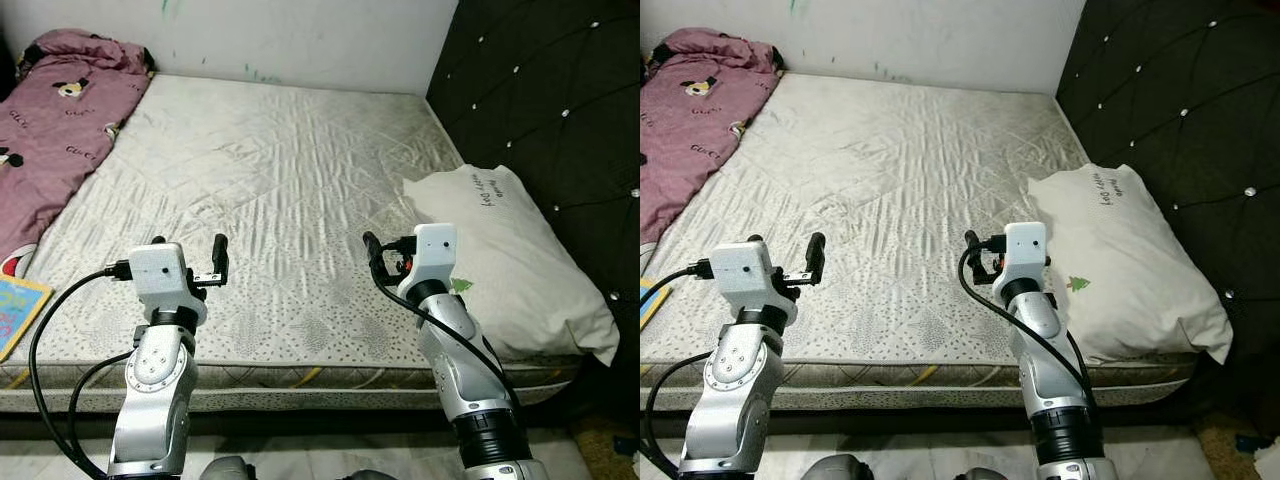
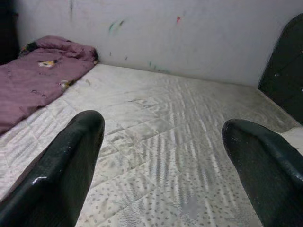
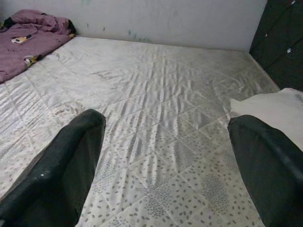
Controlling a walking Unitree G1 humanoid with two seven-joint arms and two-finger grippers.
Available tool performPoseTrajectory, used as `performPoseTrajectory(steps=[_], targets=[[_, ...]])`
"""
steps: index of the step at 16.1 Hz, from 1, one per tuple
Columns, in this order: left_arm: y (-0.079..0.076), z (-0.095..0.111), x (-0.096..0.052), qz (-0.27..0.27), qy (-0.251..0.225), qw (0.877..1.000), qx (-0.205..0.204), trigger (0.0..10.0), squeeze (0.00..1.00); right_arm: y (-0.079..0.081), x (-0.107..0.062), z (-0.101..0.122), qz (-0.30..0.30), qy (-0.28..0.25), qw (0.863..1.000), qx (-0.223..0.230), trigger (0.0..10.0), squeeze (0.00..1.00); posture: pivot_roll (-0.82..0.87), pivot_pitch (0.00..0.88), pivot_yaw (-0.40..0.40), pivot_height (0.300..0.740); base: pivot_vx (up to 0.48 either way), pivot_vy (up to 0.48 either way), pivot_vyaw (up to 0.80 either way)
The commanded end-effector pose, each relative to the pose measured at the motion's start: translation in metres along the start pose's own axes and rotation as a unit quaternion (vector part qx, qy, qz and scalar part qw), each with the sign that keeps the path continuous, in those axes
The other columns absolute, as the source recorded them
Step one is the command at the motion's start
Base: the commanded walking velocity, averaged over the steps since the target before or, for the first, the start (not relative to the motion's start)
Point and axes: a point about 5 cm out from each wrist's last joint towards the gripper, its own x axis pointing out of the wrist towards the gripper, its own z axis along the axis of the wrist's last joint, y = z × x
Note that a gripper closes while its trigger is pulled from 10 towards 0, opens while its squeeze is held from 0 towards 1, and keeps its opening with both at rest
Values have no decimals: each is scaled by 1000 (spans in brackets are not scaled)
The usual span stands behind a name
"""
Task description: Clean up the room
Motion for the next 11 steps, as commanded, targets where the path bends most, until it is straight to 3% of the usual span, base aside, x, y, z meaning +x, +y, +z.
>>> performPoseTrajectory(steps=[1,3,6,10,11], targets=[[1,2,3,12,-3,1000,5,10000,0,-2,2,4,0,-2,1000,7,10000,0,116,0,-90,740,0,0,0],[-1,4,4,12,-8,1000,14,10000,0,0,2,4,7,0,1000,14,10000,0,115,0,-90,740,0,0,0],[-9,3,4,-10,-1,1000,-8,10000,0,-1,2,5,7,1,1000,22,10000,0,113,0,-89,740,0,0,0],[-10,3,5,-14,1,1000,-17,10000,0,-2,3,4,6,8,1000,24,10000,0,111,0,-90,740,0,480,-800],[-9,3,6,-12,0,1000,-19,10000,0,-2,3,3,6,10,1000,24,10000,0,111,0,-90,740,0,480,0]])
